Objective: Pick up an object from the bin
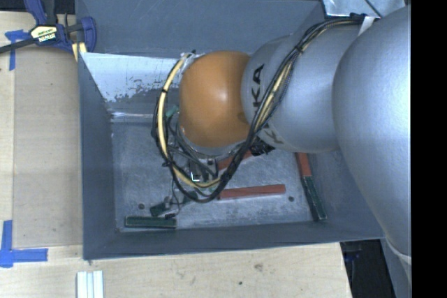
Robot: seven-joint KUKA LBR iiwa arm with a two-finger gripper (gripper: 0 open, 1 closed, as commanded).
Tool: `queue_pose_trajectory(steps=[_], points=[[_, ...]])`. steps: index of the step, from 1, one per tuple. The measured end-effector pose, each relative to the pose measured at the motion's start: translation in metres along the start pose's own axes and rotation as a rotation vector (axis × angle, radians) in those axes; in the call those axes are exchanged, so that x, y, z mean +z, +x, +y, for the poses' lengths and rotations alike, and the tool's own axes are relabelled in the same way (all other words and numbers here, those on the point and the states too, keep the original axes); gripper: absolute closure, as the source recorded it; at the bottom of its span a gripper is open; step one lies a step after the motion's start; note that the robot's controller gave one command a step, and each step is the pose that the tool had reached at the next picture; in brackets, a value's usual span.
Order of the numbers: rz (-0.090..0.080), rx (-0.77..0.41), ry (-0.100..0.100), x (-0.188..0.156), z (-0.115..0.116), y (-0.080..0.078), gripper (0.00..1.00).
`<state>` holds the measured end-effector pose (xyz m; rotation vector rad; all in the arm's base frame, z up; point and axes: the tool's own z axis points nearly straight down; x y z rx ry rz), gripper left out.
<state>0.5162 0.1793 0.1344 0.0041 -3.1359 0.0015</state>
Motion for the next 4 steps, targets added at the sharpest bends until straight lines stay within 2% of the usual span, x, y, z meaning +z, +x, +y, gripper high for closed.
queue_pose_trajectory(steps=[1,2,3,4], points=[[-0.008,0.003,-0.002,-0.004,-0.001,-0.002,0.00],[0.000,-0.210,0.004,0.056,-0.022,0.013,0.00],[-0.007,-0.335,-0.001,0.054,0.004,0.027,1.00],[-0.007,-0.334,-0.001,0.054,0.004,0.027,1.00]])
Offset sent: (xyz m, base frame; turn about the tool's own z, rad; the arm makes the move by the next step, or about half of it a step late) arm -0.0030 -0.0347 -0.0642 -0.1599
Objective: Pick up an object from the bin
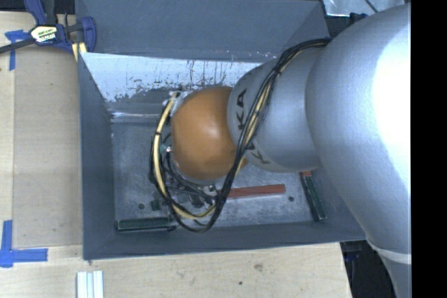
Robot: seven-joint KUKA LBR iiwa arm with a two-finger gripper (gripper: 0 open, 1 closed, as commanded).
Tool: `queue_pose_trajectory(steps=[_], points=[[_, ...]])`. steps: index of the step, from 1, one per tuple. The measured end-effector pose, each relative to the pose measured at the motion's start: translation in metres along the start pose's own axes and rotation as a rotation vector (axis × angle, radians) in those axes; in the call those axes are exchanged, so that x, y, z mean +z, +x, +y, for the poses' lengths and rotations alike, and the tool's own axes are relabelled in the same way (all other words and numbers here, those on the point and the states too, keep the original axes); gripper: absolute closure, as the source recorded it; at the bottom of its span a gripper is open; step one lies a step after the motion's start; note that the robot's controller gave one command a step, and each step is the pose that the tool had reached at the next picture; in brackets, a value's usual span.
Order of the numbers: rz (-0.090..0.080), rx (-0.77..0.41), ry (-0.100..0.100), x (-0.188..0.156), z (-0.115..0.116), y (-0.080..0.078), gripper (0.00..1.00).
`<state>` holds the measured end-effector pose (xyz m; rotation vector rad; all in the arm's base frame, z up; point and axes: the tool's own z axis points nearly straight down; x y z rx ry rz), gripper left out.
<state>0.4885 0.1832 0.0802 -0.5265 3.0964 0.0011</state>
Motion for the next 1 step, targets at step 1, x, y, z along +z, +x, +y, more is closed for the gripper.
queue_pose_trajectory(steps=[1], points=[[-0.001,0.021,0.000,-0.0291,-0.0164,0.0066,1.00]])
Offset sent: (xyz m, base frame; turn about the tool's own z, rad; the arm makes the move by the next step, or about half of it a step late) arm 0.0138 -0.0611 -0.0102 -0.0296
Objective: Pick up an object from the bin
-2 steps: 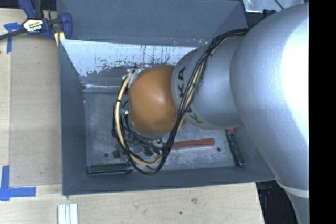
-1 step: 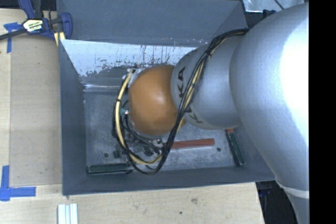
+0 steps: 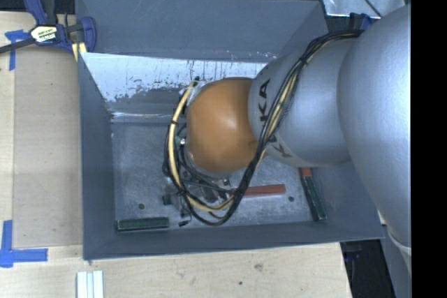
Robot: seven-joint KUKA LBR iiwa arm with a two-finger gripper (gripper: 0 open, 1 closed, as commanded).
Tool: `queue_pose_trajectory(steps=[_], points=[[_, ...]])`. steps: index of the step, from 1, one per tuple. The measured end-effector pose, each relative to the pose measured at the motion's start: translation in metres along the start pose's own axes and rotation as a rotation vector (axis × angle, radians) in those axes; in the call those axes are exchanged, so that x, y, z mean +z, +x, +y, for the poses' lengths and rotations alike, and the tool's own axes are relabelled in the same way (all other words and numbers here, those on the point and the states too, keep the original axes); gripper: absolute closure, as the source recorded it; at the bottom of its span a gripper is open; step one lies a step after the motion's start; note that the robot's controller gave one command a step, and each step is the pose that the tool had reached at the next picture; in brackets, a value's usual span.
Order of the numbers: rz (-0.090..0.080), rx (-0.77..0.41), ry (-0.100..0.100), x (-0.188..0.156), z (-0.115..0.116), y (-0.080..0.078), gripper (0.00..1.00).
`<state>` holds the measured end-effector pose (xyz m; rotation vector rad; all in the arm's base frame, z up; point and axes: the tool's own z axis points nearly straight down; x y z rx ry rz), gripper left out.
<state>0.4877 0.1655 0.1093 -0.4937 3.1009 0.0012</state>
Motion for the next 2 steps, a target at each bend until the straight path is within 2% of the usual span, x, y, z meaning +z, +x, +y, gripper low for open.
queue_pose_trajectory(steps=[1,2], points=[[-0.004,-0.034,0.001,0.021,-0.032,-0.002,1.00],[-0.001,0.002,0.000,-0.107,-0.007,0.005,1.00]])
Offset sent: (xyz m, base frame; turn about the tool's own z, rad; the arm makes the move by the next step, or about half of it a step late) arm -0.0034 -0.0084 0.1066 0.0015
